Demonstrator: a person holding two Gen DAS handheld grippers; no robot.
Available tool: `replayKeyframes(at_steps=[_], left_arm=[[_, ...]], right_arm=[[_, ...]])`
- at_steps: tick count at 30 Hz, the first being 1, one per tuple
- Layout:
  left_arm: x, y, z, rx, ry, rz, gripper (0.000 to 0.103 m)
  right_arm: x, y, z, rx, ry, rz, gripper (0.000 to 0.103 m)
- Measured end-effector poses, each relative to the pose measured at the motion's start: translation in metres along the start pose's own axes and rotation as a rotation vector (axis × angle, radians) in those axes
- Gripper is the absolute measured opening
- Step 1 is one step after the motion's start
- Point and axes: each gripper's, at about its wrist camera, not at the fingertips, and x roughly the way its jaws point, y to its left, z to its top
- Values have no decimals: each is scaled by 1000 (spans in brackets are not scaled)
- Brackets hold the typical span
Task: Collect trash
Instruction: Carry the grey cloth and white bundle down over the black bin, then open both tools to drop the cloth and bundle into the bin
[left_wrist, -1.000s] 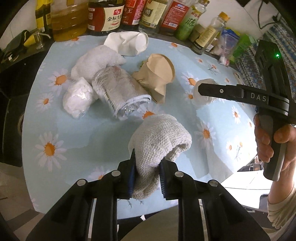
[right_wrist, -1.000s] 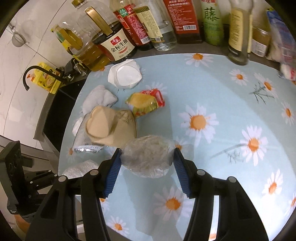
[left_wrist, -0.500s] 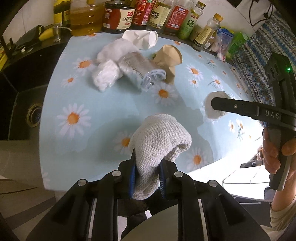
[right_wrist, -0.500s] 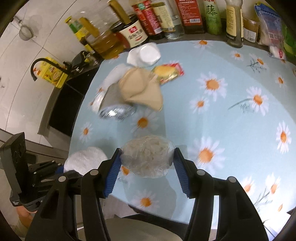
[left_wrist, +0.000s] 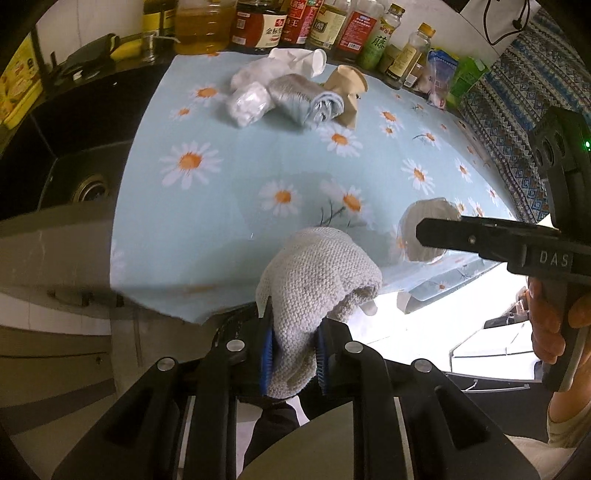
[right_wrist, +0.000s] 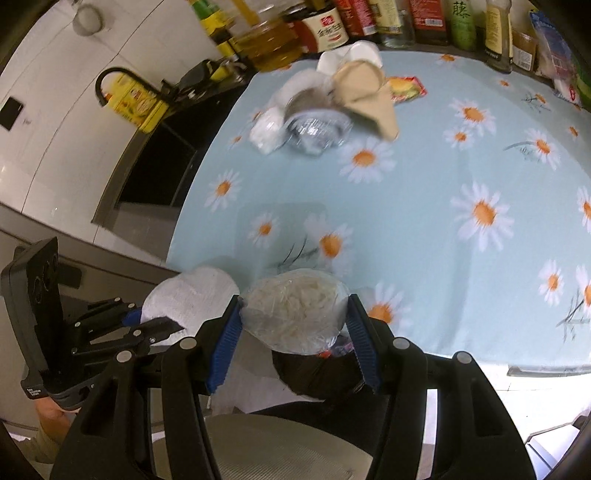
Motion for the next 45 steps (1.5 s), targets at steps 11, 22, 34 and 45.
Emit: replayKeyframes(at_steps=[11, 22, 34, 45], left_arm=[[1, 10, -45, -38, 33, 8, 17], [23, 18, -69, -80, 98, 18, 17], [45, 27, -78, -128, 149, 6, 17], [55, 29, -77, -165, 169, -12, 22]], right_arm=[[25, 15, -45, 2, 66, 22, 57], [52, 12, -68, 29, 131, 37, 57], [65, 7, -75, 39, 174, 38, 57], [70, 3, -78, 55, 195, 56, 59]])
